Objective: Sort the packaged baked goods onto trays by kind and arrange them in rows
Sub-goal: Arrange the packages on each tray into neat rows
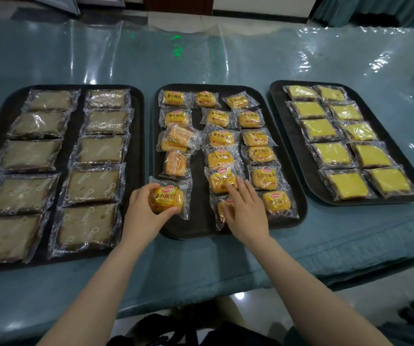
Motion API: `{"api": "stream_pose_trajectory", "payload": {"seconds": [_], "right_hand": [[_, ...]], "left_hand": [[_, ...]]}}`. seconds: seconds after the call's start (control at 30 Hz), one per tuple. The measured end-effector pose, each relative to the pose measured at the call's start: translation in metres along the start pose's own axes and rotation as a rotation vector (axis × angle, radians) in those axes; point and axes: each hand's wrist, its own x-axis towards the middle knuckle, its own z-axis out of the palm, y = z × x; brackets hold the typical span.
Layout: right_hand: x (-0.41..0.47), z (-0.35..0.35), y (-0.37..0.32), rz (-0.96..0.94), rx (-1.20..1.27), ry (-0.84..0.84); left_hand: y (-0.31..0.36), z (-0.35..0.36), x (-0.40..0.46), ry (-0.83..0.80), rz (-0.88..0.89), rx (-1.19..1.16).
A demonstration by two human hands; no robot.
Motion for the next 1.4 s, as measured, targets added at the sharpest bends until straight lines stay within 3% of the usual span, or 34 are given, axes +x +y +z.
{"api": "stream_pose_trajectory", "payload": {"seconds": [0.3,0.53,0.77,1.1,1.3,1.4], "right_hand": [[0.066,0.016,0.003,-0.171,-0.054,-0.275],[0.057,0.014,0.012,-0.088,-0.039,-0.26],[0.1,-0.009,-0.004,-0.167,0.129,-0.068],[0.176,-0.005,-0.026,-0.277,0.235,-0.135],[0.203,0.005,-0.044,-0.396,0.223,-0.1],[0.211,0.012,-0.05,-0.428,0.235,-0.167]], "left_hand": [[0.009,-0.004,0.011,0.105,-0.046,0.041],[0.012,0.009,0.02,0.121,-0.086,0.058],[0.013,0.019,0.033,0.153,-0.121,0.096],[0.009,0.04,0.017,-0.133,-0.071,0.303],[0.013,0.054,0.015,-0.002,-0.035,0.424],[0.024,0.078,0.019,-0.065,0.03,0.562]]}}
